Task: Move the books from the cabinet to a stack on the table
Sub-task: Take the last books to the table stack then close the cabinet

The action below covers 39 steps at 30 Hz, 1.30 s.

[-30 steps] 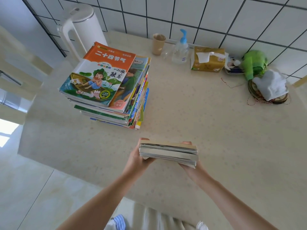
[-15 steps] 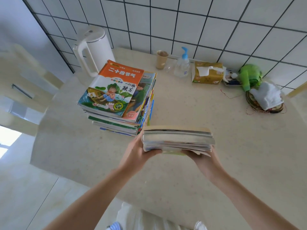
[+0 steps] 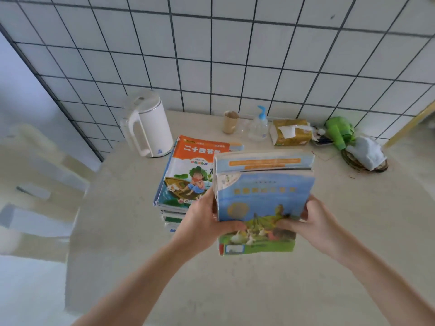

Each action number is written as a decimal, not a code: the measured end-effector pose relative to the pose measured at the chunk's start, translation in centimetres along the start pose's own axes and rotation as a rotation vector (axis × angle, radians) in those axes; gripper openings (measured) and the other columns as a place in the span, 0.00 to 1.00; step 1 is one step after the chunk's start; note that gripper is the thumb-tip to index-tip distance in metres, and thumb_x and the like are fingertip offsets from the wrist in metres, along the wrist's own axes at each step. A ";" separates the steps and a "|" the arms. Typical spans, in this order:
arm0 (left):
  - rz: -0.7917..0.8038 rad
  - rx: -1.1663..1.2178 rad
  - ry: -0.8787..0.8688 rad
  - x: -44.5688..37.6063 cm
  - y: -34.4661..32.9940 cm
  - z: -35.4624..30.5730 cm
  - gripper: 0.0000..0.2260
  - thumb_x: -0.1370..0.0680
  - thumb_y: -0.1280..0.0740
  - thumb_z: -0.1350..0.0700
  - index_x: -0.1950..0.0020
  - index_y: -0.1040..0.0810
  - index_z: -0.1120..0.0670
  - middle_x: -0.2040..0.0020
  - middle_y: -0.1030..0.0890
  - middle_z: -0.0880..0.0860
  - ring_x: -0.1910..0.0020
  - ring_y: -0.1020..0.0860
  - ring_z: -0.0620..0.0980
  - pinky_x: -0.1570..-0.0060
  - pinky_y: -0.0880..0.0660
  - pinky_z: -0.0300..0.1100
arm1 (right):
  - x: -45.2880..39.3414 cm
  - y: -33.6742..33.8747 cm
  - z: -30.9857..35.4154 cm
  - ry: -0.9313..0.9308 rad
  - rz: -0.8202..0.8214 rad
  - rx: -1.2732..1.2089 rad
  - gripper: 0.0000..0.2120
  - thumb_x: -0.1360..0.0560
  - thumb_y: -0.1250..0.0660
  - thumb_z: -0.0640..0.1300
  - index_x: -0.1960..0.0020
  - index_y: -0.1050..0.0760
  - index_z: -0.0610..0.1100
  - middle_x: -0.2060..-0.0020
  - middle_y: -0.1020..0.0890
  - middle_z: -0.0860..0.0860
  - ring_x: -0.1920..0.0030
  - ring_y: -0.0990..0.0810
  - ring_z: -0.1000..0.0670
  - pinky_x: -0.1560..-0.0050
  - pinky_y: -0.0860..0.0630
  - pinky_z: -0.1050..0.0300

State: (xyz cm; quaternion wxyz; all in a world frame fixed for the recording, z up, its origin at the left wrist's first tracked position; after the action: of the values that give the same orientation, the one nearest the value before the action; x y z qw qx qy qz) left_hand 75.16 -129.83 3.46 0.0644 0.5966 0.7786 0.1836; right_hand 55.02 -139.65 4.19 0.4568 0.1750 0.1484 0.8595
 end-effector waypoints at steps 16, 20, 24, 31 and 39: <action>0.090 -0.063 0.213 -7.1 12.3 -0.1 0.20 0.34 0.21 0.51 0.47 0.24 0.48 0.51 0.20 0.46 0.59 0.16 0.49 0.62 0.17 0.54 | -6.3 -8.7 6.8 -0.474 0.097 -0.123 0.14 0.28 0.29 0.43 0.43 0.24 0.49 0.51 0.16 0.49 0.53 0.18 0.47 0.54 0.23 0.51; 0.094 -0.144 0.299 -8.5 12.6 1.2 0.13 0.32 0.22 0.52 0.54 0.24 0.49 0.56 0.18 0.49 0.59 0.16 0.52 0.63 0.17 0.53 | -8.7 -10.2 7.2 -0.539 0.201 -0.063 0.12 0.25 0.33 0.39 0.42 0.25 0.45 0.58 0.19 0.47 0.64 0.21 0.48 0.63 0.24 0.55; 0.056 -0.196 0.330 -9.2 12.8 2.1 0.11 0.32 0.22 0.50 0.56 0.22 0.49 0.58 0.16 0.51 0.62 0.15 0.51 0.64 0.17 0.51 | -10.3 -11.3 6.2 -0.620 0.259 0.000 0.15 0.25 0.34 0.41 0.38 0.27 0.45 0.51 0.19 0.45 0.59 0.18 0.47 0.58 0.19 0.49; -0.065 -0.387 0.219 -9.3 13.5 1.0 0.11 0.33 0.23 0.44 0.57 0.23 0.42 0.57 0.21 0.49 0.58 0.19 0.50 0.61 0.20 0.45 | -11.4 -10.8 6.3 -0.630 0.266 0.098 0.17 0.25 0.34 0.45 0.38 0.28 0.46 0.46 0.20 0.44 0.56 0.16 0.43 0.56 0.18 0.43; 0.034 -0.546 0.184 -9.5 12.6 0.7 0.08 0.28 0.27 0.47 0.54 0.22 0.48 0.62 0.21 0.47 0.63 0.22 0.45 0.68 0.24 0.39 | -11.4 -10.4 6.4 -0.584 0.204 0.112 0.12 0.24 0.43 0.39 0.42 0.28 0.45 0.55 0.20 0.45 0.61 0.19 0.46 0.60 0.18 0.48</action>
State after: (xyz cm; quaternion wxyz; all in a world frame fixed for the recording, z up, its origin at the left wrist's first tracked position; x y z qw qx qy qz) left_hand 89.49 -135.94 6.23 0.1485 0.5509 0.6929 0.4407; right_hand 71.37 -143.04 3.74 0.3814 0.4535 0.0396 0.8046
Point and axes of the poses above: each hand's wrist, its own x-axis away from the middle knuckle, its own y-axis out of the back of the hand, z = x × y, the point moved 9 cm from there along -x, towards the middle knuckle
